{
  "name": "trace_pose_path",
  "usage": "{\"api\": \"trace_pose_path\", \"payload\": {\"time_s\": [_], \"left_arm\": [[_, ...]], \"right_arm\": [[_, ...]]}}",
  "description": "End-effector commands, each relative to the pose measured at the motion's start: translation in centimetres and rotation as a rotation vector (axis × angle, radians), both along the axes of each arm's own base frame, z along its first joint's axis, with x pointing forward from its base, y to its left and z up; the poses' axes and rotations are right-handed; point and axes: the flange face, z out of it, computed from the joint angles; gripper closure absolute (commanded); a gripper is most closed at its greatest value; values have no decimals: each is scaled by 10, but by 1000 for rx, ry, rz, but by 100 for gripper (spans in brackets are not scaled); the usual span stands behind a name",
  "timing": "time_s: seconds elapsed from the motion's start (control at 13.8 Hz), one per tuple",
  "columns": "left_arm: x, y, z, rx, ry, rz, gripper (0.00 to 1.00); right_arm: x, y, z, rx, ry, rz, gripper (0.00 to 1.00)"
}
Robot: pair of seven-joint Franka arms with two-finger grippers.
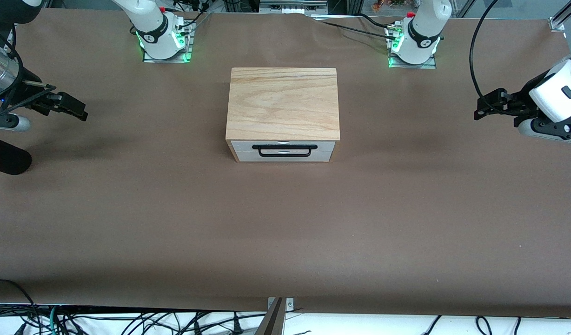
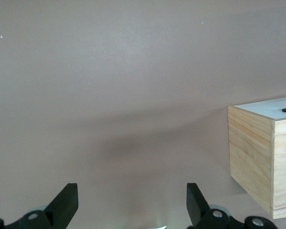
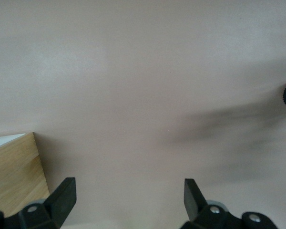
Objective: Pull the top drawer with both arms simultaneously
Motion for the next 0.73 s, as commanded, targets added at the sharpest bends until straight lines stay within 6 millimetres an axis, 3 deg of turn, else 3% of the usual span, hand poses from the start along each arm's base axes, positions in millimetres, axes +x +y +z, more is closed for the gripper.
{"api": "trace_pose_path", "payload": {"time_s": [0.0, 0.65], "left_arm": [[3, 7, 4, 28, -12, -15, 0], [3, 6, 4, 28, -12, -18, 0]], "right_arm": [[0, 4, 3, 11, -12, 3, 0], [1, 7, 6, 7, -12, 14, 0]]}}
